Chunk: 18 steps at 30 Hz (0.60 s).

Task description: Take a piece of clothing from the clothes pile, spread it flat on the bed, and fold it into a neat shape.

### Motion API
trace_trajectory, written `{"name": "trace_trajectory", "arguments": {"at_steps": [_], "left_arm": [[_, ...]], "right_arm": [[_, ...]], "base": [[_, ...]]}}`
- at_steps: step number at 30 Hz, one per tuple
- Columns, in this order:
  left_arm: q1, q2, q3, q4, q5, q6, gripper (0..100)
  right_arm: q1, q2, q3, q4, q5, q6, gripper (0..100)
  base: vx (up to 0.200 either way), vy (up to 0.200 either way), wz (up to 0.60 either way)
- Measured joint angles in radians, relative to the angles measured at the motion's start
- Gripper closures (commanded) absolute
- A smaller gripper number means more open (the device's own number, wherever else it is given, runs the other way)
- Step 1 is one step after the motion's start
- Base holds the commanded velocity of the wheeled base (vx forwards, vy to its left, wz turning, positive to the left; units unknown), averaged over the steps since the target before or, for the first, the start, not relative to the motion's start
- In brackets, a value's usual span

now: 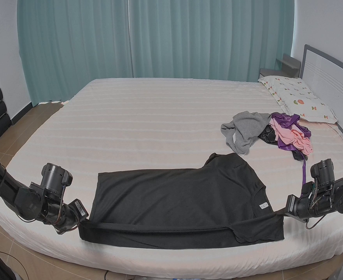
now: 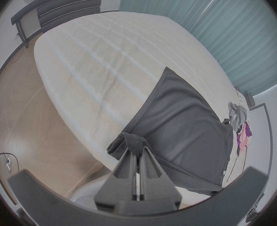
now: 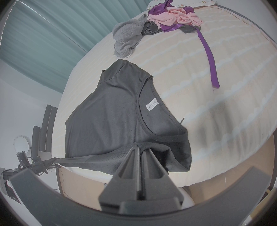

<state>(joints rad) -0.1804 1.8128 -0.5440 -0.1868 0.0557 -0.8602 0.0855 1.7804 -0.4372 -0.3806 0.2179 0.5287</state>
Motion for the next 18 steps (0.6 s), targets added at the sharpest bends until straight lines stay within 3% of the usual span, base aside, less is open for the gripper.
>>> {"name": "trace_trajectory", "arguments": {"at_steps": [18], "left_arm": [[0.001, 0.150, -0.121, -0.003, 0.001, -0.006, 100]], "right_arm": [[-0.001, 0.087, -0.076, -0.001, -0.001, -0.003, 100]], "base": [[0.000, 0.000, 0.00]]}}
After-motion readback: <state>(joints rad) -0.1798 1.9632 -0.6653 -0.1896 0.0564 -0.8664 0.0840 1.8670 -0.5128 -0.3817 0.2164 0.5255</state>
